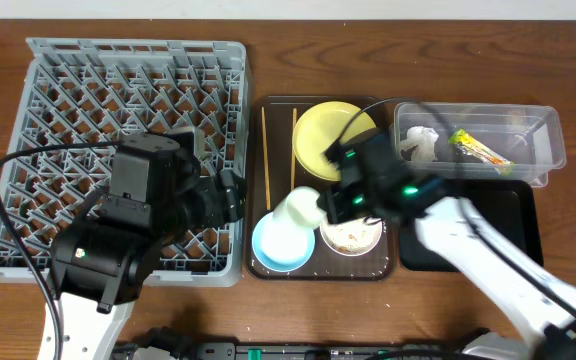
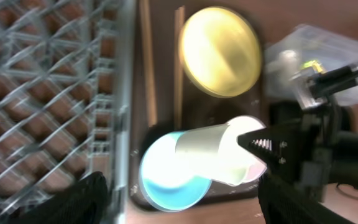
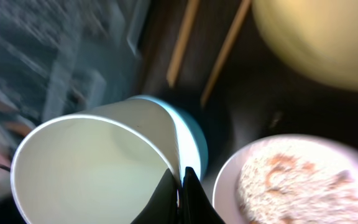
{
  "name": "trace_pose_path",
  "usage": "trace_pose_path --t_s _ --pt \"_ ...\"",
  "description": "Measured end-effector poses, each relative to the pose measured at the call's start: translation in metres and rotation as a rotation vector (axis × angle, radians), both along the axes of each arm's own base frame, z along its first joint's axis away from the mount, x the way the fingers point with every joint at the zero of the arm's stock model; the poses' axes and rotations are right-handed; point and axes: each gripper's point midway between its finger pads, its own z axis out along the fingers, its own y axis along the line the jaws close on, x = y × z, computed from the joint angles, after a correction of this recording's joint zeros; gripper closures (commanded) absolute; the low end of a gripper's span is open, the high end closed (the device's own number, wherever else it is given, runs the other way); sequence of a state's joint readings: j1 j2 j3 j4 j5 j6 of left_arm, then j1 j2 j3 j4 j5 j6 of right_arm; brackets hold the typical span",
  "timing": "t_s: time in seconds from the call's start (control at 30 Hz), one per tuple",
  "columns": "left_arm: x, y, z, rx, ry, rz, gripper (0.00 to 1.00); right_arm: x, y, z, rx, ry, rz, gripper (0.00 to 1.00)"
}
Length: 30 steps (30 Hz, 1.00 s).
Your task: Sort waste into correct bins and load items into the dishwasher
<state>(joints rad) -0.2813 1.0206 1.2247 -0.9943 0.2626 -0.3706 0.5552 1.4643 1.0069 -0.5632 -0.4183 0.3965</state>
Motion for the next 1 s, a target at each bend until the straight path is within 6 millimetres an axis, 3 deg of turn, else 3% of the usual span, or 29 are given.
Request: trace_pose_path --t_s 0.07,0.17,0.23,0.33,0.53,1.0 --pt "0.005 -0.012 0.01 -0.059 -0.038 -0.04 0.21 0.017 -0.013 0.033 0.08 -0.073 -0.04 0.99" --pt "0.007 -0.034 0.028 -0.168 -0.087 -0.131 0.2 0.041 -0.029 0.101 0.275 -0.245 -0.048 0.99" --pt "0.006 -0.049 0.041 -0.243 -0.117 -0.199 0.17 0.045 -0.031 0.141 0.407 -0.348 0.014 0.99" --pt "0.001 -0.068 0.059 -0.343 -0.151 -0.302 0.15 0.034 -0.022 0.181 0.563 -0.437 0.16 0.99" --pt "-0.015 -0.093 0.09 -0.494 -0.203 -0.485 0.11 0.008 -0.012 0.204 0.689 -0.43 0.319 0.99" --pt "-0.027 -0.098 0.102 -0.572 -0.188 -0.548 0.09 -0.012 -0.01 0.24 0.801 -0.524 0.482 0.99"
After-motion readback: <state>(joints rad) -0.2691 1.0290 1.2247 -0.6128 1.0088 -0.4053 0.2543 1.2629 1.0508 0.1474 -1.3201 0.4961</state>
